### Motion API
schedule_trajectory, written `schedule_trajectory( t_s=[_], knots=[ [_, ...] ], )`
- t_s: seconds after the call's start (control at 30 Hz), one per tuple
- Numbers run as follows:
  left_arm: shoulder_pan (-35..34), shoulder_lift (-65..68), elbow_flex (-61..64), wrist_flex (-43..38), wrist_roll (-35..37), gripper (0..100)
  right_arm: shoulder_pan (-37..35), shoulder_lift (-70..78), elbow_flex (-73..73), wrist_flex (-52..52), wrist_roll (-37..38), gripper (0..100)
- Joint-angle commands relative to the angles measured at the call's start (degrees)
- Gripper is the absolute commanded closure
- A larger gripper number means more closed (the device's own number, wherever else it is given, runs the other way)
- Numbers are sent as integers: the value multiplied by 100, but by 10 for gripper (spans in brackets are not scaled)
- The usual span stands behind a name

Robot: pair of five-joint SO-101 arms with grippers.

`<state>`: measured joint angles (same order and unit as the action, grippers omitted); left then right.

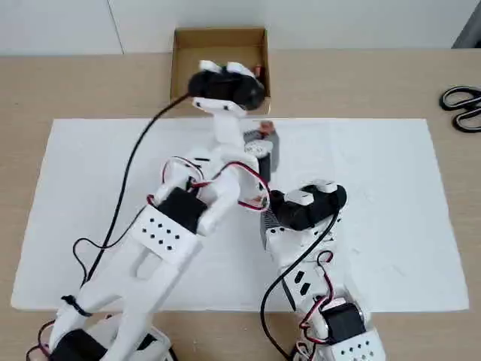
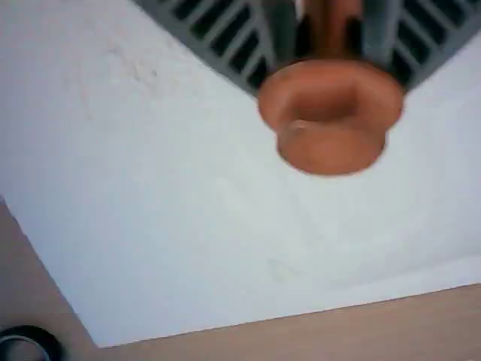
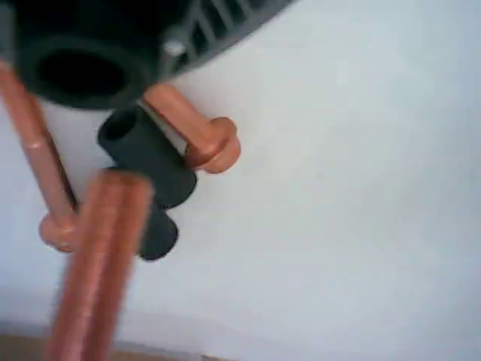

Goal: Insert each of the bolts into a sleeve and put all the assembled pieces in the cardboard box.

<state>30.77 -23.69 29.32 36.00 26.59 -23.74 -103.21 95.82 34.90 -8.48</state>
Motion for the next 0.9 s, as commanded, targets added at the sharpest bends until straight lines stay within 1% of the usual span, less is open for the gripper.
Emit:
schedule_trajectory(
  t_s=[0.0,0.23,0.43,0.63,0.87],
  knots=[
    [123,-229,-57,-176,-44,994,-40,-66,0,-163,-70,995],
    [193,-229,13,-158,-35,994,-40,-66,0,-163,-70,995],
    [202,-264,277,-299,-35,994,-40,-66,0,-163,-70,995],
    [431,-246,277,-290,-35,994,-40,-66,0,-163,-70,995],
    [431,-246,356,-281,-35,994,-40,-66,0,-163,-70,995]
  ],
)
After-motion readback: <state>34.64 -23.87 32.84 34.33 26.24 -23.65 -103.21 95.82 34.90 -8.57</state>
